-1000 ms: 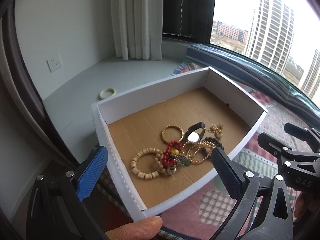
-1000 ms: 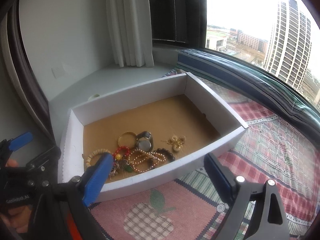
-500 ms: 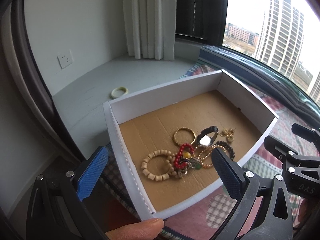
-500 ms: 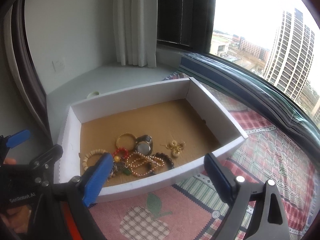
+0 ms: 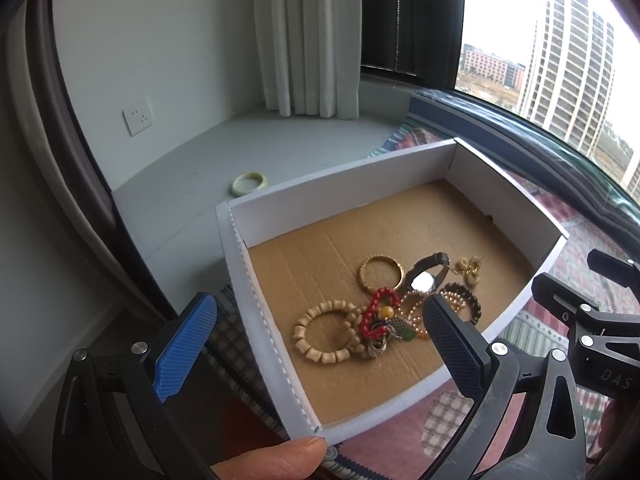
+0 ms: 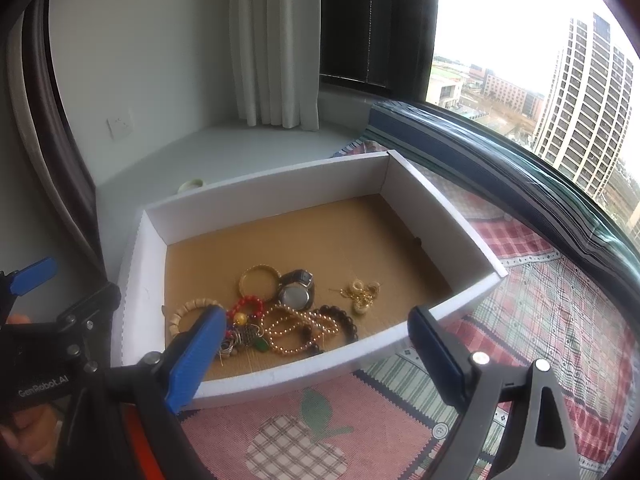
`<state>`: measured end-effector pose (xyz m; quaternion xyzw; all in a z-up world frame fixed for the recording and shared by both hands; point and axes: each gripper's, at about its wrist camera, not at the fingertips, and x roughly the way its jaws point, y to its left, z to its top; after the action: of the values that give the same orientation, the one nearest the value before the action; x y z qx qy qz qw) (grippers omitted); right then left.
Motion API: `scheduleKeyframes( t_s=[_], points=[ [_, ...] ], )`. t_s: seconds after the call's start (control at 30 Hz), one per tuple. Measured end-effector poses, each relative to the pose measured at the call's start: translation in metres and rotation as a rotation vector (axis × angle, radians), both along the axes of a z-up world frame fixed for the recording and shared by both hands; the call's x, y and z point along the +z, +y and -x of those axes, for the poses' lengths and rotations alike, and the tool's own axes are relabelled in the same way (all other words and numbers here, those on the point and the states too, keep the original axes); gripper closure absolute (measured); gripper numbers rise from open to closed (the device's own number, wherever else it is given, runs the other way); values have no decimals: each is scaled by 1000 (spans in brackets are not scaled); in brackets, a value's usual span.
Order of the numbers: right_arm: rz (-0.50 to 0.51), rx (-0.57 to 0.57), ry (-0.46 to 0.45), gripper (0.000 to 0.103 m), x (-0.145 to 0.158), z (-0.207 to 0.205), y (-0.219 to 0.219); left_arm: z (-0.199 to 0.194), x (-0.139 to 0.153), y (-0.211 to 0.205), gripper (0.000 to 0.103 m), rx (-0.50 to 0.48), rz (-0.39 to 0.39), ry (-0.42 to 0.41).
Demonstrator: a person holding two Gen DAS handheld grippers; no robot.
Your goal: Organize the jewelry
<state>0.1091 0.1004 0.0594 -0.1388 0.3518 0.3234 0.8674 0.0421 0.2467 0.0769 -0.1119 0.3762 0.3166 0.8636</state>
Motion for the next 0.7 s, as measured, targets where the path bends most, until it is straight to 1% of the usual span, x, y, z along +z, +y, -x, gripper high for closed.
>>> scheduleKeyframes(
  t_s=[0.2,0.7],
  points=[
    [1,0,10,9,-2,-2,2,0,-1,1,0,6,6,1],
    [8,3,14,9,-4,-2,6,-2,-1,1,0,12,-16,9]
  ],
)
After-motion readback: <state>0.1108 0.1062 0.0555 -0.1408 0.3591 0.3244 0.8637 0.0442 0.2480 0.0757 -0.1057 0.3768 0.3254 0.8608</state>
